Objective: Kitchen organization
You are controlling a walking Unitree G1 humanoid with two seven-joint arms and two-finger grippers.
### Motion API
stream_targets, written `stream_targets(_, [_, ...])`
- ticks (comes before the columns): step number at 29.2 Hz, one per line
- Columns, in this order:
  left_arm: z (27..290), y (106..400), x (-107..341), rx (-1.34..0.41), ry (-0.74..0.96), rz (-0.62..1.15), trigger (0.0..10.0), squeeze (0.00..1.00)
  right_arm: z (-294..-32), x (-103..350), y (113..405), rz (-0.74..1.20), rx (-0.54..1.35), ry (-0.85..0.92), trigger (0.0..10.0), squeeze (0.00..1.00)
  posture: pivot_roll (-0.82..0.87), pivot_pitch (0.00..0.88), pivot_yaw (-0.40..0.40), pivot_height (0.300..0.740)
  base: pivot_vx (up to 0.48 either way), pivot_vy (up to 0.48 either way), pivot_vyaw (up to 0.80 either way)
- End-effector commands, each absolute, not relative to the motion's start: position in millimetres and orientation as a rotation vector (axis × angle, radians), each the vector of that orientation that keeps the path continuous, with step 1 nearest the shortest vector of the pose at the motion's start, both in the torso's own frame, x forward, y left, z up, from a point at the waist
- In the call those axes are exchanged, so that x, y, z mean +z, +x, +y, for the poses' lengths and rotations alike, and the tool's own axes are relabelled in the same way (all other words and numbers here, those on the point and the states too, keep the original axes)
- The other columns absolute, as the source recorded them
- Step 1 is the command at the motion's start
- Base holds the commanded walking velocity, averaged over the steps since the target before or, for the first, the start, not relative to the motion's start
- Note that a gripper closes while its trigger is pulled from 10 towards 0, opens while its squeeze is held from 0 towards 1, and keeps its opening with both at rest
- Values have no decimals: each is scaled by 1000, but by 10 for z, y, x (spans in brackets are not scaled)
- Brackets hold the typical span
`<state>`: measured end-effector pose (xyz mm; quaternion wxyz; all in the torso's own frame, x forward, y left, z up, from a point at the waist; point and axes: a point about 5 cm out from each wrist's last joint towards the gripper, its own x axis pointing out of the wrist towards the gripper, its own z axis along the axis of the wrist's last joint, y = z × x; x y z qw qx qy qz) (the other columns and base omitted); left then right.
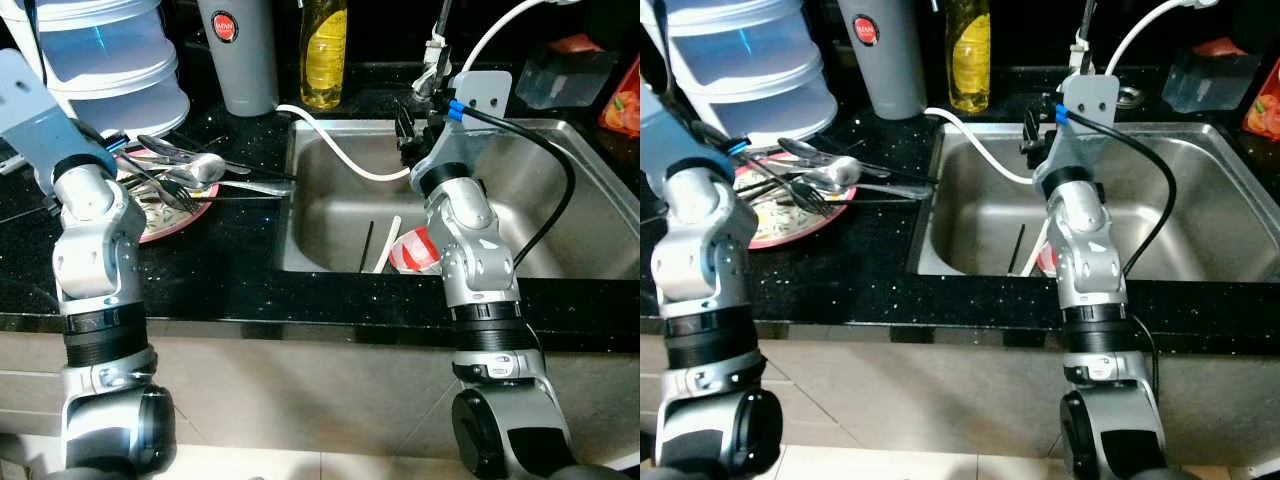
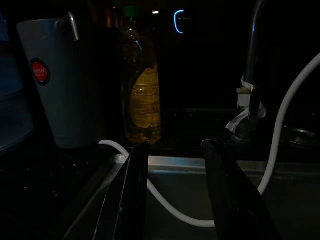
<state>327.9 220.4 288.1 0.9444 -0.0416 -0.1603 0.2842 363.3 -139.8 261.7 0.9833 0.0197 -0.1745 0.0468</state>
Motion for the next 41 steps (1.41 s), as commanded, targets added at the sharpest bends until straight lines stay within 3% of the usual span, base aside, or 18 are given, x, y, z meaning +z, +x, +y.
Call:
stream_targets(1, [2162,3261,2973,544,-40,-378,10000,0,-1364,2622,3631,-356,104,50,10000,0,-4,0,52,740,0,0,0])
stream_targets(8, [1935,3305,2956,378,-47,-373,10000,0,-1363,2615,3633,-355,102,52,10000,0,-4,0,54,740,0,0,0])
stream_targets(10, [1773,3321,2940,228,-143,-351,10000,0,-1364,2613,3634,-355,101,53,10000,0,-2,0,54,740,0,0,0])
stream_targets(12, [1773,3321,2940,228,-143,-351,10000,0,-1364,2613,3634,-355,101,53,10000,0,-2,0,54,740,0,0,0])
stream_targets(13, [1516,3336,2882,5,-264,-282,10000,0,-1361,2615,3636,-356,100,54,10000,0,-3,0,56,740,0,0,0])
stream_targets(16, [1410,3333,2852,-86,-300,-250,10000,0,-1360,2615,3638,-356,100,55,10000,0,-3,0,56,740,0,0,0])
stream_targets(21, [945,3278,2502,-390,-264,-38,10000,0,-1369,2618,3637,-359,97,55,10000,0,-8,0,59,740,0,0,0])
stream_targets(26, [739,3214,2256,-483,-238,67,10000,0,-1372,2619,3637,-360,96,53,10000,0,-11,0,63,740,0,0,0])
stream_targets(27, [682,3195,2143,-500,-215,107,10000,494,-1376,2622,3638,-361,95,52,10000,0,-16,0,65,740,0,0,0])
stream_targets(28, [682,3195,2143,-500,-215,107,10000,494,-1376,2622,3638,-361,95,52,10000,0,-16,0,65,740,0,0,0])
stream_targets(29, [649,3183,2051,-507,-197,142,10000,1000,-1381,2626,3638,-363,93,52,10000,0,-17,0,66,740,0,0,0])
stream_targets(36, [733,3206,1982,-458,-197,165,10000,1000,-1397,2619,3631,-362,89,50,10000,0,-16,0,64,740,0,0,0])
stream_targets(37, [783,3224,2063,-438,-226,118,10000,0,-1397,2616,3629,-361,89,51,10000,0,-14,0,64,740,0,0,0])
stream_targets(40, [859,3252,2163,-384,-211,43,10000,0,-1397,2614,3629,-362,89,51,10000,0,-13,0,62,740,0,0,0])
stream_targets(41, [972,3285,2237,-292,-210,-9,10000,0,-1394,2615,3629,-362,90,52,10000,0,-11,0,64,740,0,0,0])
